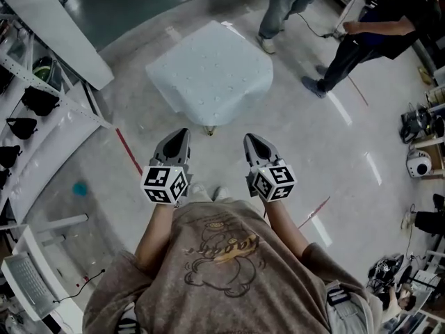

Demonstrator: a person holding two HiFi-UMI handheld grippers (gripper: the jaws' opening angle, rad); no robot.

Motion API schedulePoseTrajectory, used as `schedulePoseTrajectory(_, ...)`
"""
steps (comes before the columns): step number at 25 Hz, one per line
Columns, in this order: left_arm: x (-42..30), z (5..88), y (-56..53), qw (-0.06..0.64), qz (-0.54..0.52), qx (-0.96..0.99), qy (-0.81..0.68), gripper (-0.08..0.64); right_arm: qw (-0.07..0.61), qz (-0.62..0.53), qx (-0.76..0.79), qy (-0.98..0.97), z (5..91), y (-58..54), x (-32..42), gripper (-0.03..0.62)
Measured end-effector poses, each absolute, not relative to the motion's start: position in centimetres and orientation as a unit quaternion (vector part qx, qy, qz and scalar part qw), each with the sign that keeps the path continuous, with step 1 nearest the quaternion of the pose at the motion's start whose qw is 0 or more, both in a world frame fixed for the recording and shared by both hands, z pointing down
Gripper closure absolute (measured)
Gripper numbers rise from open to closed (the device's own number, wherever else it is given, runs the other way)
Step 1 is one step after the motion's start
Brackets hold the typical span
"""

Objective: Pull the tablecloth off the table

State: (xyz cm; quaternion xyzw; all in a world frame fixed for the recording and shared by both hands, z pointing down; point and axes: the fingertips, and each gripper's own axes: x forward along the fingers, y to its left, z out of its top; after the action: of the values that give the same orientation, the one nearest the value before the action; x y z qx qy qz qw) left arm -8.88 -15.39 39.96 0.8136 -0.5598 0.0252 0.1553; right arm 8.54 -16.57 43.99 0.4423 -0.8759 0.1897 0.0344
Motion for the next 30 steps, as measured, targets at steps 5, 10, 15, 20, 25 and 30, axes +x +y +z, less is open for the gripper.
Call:
schedulePoseTrajectory(5,-9.6,39.5,-16.9,0.154,0.023,0.823,-0.547,0.541,0.022,0.186,0.453,-0.871,43.2,-18.0,7.8,0.584)
schedulePoseTrajectory(10,-10.2,39.4,-17.9,0.151,0.019,0.829,-0.538,0.540,0.014,0.180,0.452,-0.873,43.1,-18.5,6.4,0.584)
schedulePoseTrajectory(15,-10.8,39.7,-18.2,0.152,0.022,0.832,-0.533,0.540,0.002,0.184,0.459,-0.869,43.0,-18.8,5.7,0.584)
schedulePoseTrajectory(20,-10.9,39.7,-18.3,0.150,0.019,0.834,-0.530,0.540,-0.003,0.185,0.463,-0.867,43.1,-18.5,5.8,0.584)
schedulePoseTrajectory(25,-11.1,40.2,-18.4,0.160,0.013,0.838,-0.522,0.538,0.001,0.190,0.459,-0.868,43.7,-18.5,5.1,0.573)
schedulePoseTrajectory(30,-11.4,40.6,-18.4,0.175,0.007,0.836,-0.520,0.449,-0.003,0.200,0.451,-0.870,43.9,-18.5,4.9,0.509)
